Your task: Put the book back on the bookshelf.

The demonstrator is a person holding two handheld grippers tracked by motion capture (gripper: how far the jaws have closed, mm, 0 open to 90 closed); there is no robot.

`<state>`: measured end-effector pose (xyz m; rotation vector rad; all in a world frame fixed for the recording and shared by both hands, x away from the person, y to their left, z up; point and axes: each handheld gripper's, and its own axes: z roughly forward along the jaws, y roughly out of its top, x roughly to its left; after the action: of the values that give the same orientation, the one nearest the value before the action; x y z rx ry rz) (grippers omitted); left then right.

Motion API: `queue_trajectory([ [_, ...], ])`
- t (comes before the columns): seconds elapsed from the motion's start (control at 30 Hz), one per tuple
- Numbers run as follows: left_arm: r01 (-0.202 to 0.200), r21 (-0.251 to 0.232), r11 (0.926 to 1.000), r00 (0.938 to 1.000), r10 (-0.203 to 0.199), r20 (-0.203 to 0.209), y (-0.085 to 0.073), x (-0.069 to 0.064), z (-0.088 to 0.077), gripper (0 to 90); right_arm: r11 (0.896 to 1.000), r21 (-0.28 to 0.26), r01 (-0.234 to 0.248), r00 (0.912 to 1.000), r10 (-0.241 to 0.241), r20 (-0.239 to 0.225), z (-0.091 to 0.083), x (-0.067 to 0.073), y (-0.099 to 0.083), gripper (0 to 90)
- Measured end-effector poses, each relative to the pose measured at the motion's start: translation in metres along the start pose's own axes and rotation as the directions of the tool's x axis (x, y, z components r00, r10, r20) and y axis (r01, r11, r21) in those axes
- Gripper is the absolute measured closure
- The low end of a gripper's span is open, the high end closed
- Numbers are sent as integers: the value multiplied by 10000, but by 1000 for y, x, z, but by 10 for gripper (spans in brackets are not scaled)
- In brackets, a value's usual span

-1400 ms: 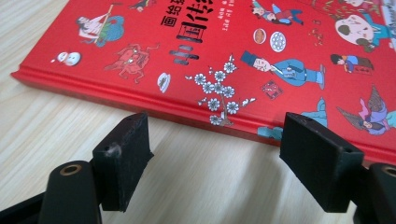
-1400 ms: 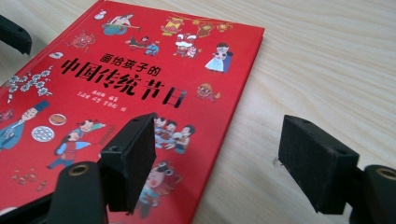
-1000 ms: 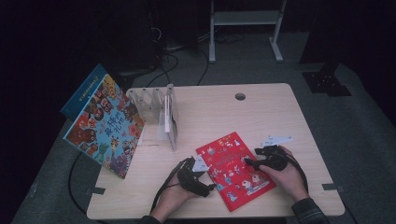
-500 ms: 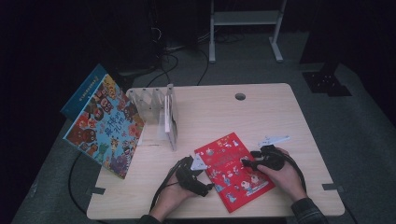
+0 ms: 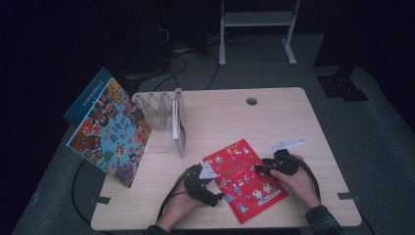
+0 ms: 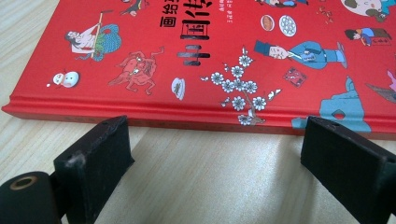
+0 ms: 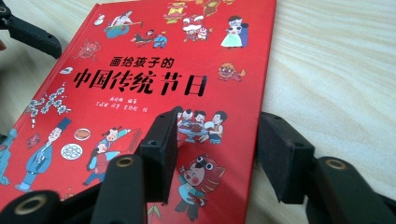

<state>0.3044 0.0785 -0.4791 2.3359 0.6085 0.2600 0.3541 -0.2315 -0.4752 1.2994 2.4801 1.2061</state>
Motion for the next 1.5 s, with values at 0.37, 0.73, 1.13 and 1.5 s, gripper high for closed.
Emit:
queue_trajectory([
  [0.37, 282, -121, 9995, 9993, -279, 234, 0, 4, -1, 76, 9961, -188, -862, 9942, 848, -664, -3, -13, 1, 657],
  [0.73, 232, -69, 9997, 9994, -230, 246, -2, 4, -2, 75, 9922, -675, -1047, 9872, 955, -1276, -11, -15, 3, 666],
  [1.13, 244, -109, 9996, 9997, -243, 77, -3, 5, -2, 76, 9992, -405, -35, 9651, -73, -2619, -27, 8, 26, 590],
  [1.5, 58, -23, 10000, 10000, -58, 35, -3, 5, -3, 77, 9981, 399, 466, 9326, -291, -3598, -26, 6, 53, 623],
])
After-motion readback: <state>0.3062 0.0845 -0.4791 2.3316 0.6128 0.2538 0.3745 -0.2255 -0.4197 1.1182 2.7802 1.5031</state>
